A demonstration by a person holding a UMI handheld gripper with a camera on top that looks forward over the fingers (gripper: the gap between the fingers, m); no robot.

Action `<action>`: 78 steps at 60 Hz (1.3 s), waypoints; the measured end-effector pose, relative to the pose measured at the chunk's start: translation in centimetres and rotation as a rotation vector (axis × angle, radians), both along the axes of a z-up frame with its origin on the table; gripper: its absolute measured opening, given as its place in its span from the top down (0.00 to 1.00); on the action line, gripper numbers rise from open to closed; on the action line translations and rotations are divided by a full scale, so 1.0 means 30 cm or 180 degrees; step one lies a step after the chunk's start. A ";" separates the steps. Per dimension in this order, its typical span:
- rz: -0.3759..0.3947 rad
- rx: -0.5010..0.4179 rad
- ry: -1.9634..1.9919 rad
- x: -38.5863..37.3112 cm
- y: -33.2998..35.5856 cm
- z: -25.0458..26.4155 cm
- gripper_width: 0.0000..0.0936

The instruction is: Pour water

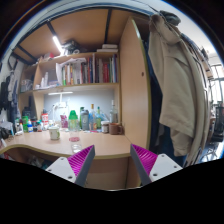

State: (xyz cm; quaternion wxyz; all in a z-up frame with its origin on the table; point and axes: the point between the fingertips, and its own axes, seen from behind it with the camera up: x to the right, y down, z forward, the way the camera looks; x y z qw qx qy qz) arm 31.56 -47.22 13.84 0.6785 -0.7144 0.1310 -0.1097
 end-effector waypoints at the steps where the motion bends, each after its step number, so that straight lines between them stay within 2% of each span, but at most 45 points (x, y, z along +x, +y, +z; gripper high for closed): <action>1: 0.0028 0.0009 0.0000 -0.006 0.016 0.000 0.15; 9: 0.0305 0.0040 -0.0018 -0.105 0.204 -0.026 0.15; 20: 0.0594 0.0120 -0.0066 -0.269 0.577 -0.080 0.16; 35: 0.0549 0.0068 -0.0314 -0.367 1.008 -0.168 0.15; 41: 0.0433 0.0048 -0.0362 -0.369 1.106 -0.192 0.16; 43: 0.0385 0.0052 -0.0377 -0.361 1.129 -0.195 0.17; 47: 0.0235 0.0004 -0.0376 -0.335 1.156 -0.216 0.45; 51: 0.0062 0.0072 -0.0333 -0.309 1.155 -0.210 0.48; 55: 0.0018 0.0124 -0.0291 -0.305 1.152 -0.205 0.53; 61: 0.0042 0.0202 -0.0192 -0.313 1.154 -0.202 0.62; 68: 0.0189 0.0142 -0.0128 -0.344 1.173 -0.190 0.66; 78: 0.0255 0.0123 -0.1050 -0.359 1.280 0.037 0.66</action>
